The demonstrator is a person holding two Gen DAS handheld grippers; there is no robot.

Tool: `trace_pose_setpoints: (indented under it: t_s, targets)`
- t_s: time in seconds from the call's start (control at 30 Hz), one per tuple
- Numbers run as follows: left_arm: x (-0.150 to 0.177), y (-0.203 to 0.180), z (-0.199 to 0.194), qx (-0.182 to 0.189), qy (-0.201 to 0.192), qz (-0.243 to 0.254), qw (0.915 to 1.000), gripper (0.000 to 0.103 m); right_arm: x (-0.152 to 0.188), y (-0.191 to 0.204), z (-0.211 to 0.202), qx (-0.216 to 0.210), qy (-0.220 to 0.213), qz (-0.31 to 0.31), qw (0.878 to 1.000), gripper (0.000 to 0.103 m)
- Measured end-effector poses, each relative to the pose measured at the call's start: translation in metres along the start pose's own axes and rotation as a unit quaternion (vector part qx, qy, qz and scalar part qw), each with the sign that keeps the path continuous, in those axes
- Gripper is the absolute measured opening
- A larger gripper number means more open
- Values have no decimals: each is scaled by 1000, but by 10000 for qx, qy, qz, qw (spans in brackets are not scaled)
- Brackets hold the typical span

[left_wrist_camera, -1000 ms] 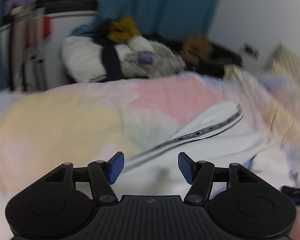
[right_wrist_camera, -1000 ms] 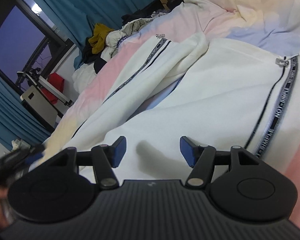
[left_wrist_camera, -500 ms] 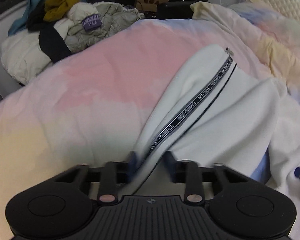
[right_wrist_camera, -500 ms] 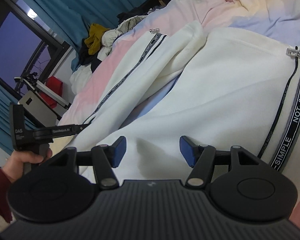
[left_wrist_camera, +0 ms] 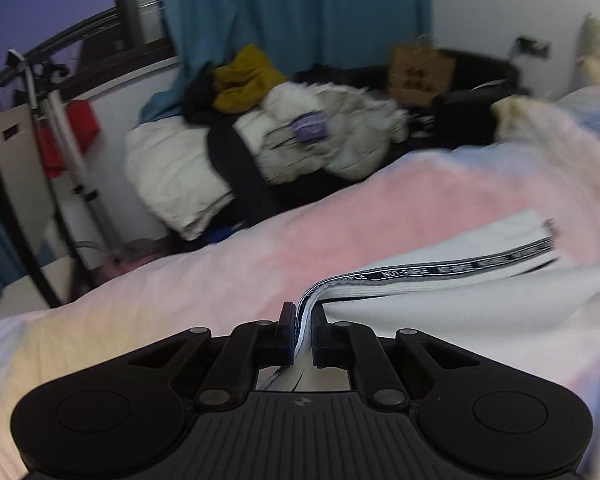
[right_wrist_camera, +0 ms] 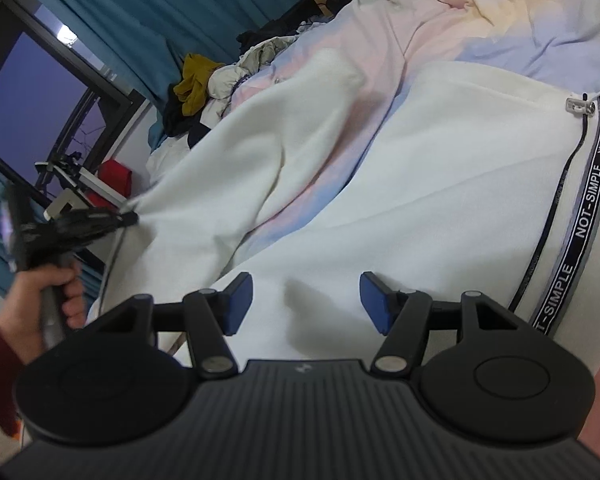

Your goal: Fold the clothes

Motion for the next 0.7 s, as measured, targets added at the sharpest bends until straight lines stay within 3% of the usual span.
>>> trace_pose_setpoints:
  t_s: [0.1,0.2,0.33,0.37,0.43,0.57,0.63,0.7]
  targets:
    - [16,-8,33,-268,254,91,9993,10,-3,-2,1,28,-56,-16,10000,63]
    - [19,-15,42,-343,156,187,9991,16,-6,-5,3,99,-111,-72,9999,63]
    - [18,-11,28,-311,103,49,9995,42,-11,-8,3,93,-151,4,9998,63]
    - [15,-11,17,-336,-22,9,9994,49,-11,-8,2,100,-165,-1,9998,63]
    - [4,-14,-6,-256,-346,-52,9991,54,-13,-8,0,114,-196,-10,9997,63]
    - [-9,-68,-55,594,-925,604,9921,58,-16,-7,-11,105,-276,69,9995,63]
    - [-4,-110,-69,1286,-910,995,9825,58,-18,-7,-19,111,-373,71,9992,63]
    - [7,-157,-75,1965,-741,1440,9670,56,-22,-8,-26,176,-495,-11,9986,63]
Point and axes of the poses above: each gripper's, at about its wrist camera, not at the fingertips, and z roughly the way its jaws point, y to its left, x to its underside, the point moved 8 cm from there along z, roughly the way its jaws point, and after that the axes turned 4 degrees about x, right-handed, at the moved point
